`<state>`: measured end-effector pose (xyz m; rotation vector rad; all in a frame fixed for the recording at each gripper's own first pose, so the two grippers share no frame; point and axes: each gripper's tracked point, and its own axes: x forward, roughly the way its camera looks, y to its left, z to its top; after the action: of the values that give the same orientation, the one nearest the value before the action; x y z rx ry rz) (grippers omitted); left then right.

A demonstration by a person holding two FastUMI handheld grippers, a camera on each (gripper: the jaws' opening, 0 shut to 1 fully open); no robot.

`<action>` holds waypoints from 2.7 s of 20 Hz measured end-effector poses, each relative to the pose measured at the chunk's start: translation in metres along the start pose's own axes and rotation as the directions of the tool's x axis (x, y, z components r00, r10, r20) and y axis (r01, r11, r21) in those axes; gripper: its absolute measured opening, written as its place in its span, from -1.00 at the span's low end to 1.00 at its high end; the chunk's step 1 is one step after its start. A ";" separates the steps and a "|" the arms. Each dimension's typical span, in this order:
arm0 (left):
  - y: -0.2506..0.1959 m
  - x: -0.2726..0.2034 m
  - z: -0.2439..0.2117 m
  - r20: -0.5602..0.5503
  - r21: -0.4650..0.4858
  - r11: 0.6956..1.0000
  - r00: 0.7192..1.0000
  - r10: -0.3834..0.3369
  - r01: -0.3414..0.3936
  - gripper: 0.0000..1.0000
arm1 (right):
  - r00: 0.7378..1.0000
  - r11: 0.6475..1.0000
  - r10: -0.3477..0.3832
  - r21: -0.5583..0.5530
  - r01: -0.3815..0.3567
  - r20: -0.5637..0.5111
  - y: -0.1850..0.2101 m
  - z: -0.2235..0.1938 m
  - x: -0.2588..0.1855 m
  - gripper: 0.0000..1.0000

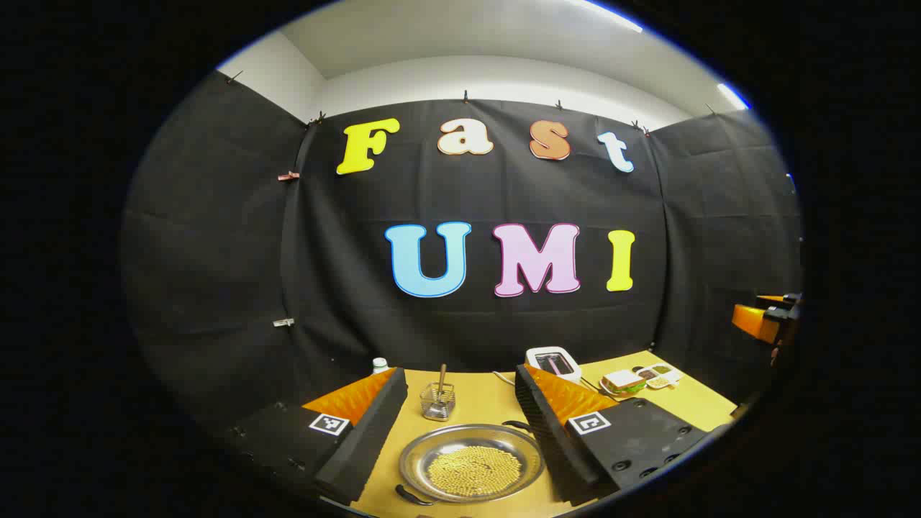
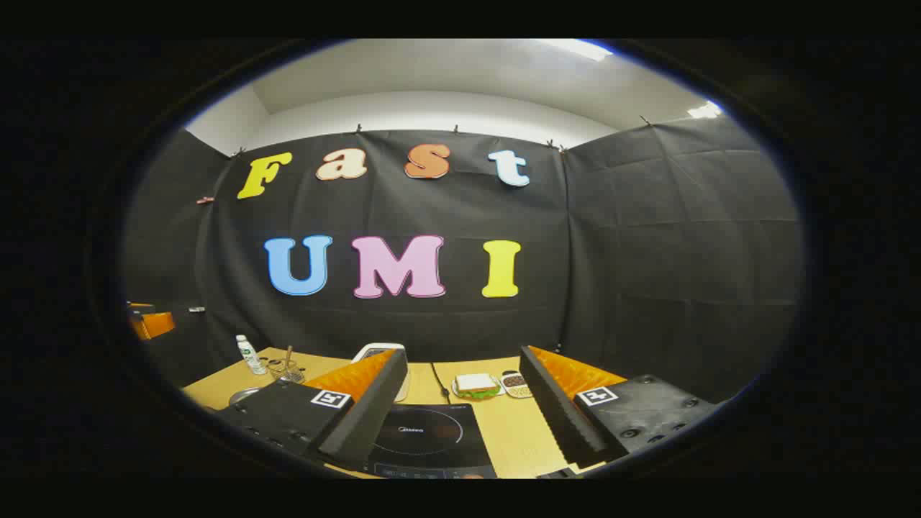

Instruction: First push the handle of the pot to place it horizontally, then grasp the pot with both hands and set it on the induction cooktop.

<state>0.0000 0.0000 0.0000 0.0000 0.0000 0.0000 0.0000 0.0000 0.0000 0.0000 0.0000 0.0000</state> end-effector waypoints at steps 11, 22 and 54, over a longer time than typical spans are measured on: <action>0.016 -0.004 -0.022 -0.046 -0.040 0.999 0.998 0.031 -0.033 0.90 | 0.998 0.999 0.042 -0.015 -0.043 -0.044 0.009 -0.017 -0.007 0.96; 0.011 -0.011 -0.034 -0.075 -0.029 0.999 0.997 0.018 -0.020 0.91 | 0.996 0.998 0.063 0.013 -0.062 -0.056 0.011 -0.021 -0.009 0.96; 0.018 -0.027 -0.221 -0.536 -0.337 0.941 0.823 -0.189 -0.003 -0.90 | 0.982 0.998 0.056 0.026 -0.052 -0.178 0.011 -0.062 -0.014 0.90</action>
<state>-0.0270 0.0184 -0.2207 -0.3343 0.5990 -0.1005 -0.0144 0.0111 -0.0620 0.0210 0.1798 0.0544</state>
